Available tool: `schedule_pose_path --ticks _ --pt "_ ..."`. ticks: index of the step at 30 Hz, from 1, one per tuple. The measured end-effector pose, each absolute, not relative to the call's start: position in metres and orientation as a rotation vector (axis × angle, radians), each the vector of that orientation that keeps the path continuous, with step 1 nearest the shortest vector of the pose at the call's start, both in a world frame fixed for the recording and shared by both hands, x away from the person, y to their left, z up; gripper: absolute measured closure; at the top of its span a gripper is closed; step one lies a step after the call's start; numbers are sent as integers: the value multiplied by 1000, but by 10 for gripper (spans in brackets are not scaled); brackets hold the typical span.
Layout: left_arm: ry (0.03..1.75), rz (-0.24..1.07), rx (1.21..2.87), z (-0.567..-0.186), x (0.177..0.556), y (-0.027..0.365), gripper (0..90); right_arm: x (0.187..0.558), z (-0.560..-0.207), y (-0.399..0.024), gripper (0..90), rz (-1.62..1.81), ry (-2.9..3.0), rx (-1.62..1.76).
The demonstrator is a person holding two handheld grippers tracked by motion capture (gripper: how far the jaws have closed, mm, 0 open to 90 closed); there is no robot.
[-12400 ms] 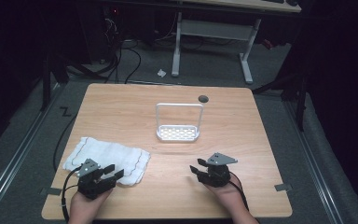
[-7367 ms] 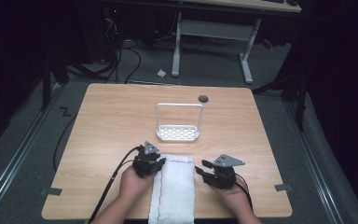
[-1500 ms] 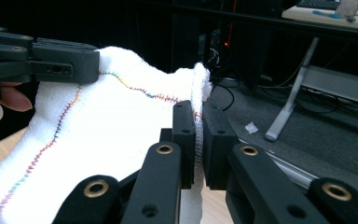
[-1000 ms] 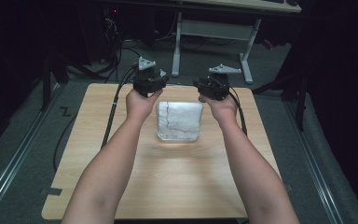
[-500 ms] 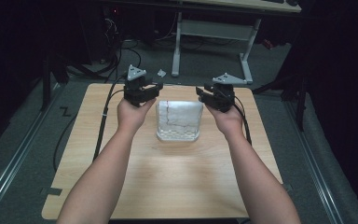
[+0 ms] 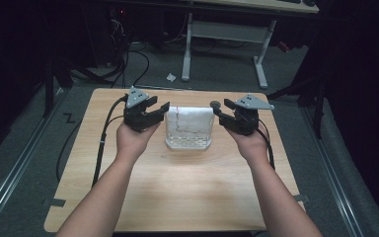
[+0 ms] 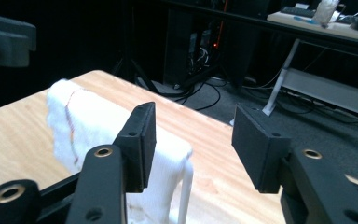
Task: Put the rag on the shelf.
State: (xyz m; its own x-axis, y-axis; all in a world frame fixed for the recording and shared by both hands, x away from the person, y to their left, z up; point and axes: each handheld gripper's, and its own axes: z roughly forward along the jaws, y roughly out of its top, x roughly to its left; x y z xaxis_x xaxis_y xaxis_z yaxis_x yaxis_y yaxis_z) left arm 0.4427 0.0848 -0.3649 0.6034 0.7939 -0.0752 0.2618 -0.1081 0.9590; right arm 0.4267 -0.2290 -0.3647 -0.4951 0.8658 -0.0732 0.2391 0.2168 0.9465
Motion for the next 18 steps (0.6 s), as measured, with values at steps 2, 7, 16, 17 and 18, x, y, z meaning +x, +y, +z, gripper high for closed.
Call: schedule_pose_path --ticks 2,7,16,17,18 --pt "885 557 1662 -365 439 86 487 421 -369 -232 473 1286 1868 1026" --pt "876 551 1647 -366 429 90 486 416 -375 -236 459 1272 1869 1023" --pt "885 494 1739 -397 422 96 466 403 -393 -237 402 1232 1940 1035" --pt "889 479 1751 -405 419 96 466 401 -396 -237 400 1228 1957 1043" --pt "893 463 1768 -416 415 97 463 394 -409 -236 400 1223 1976 1040"
